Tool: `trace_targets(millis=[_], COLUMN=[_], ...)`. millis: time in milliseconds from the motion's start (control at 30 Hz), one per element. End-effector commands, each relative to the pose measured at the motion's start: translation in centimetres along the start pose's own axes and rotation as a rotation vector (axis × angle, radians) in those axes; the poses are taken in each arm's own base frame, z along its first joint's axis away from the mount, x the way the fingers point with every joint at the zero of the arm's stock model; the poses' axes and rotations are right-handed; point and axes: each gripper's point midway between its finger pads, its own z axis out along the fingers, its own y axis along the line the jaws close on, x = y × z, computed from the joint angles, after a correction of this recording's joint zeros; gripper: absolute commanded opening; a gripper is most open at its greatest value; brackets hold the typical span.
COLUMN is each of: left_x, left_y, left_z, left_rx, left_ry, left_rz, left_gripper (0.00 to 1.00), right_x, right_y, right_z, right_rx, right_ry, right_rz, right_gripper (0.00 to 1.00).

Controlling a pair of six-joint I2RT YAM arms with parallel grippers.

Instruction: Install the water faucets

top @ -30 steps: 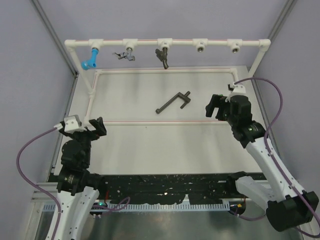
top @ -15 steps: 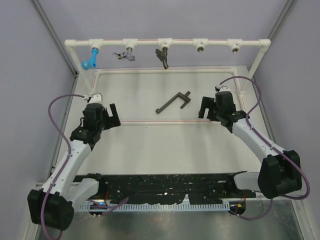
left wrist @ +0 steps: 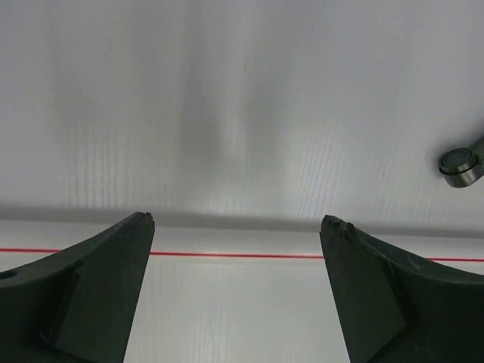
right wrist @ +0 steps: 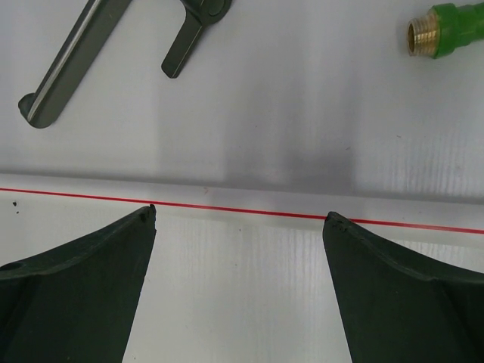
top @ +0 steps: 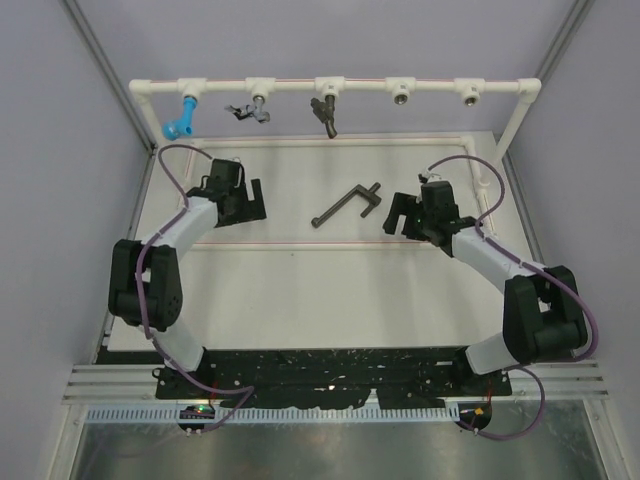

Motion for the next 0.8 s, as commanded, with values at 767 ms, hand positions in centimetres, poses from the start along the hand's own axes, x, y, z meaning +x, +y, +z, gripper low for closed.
trace_targets(millis=[767], left_x=[12.2], left_y=[-0.7], left_z=[-0.9], left_rx=[0.097], left_ry=[0.423], left_rz=[-0.118], left_gripper=[0.95], right_x=[5.4], right_y=[0.6], right_z=[3.0], right_rx=[-0.082], right_ry=[0.182], right_rz=[0.077], right_gripper=[0.95])
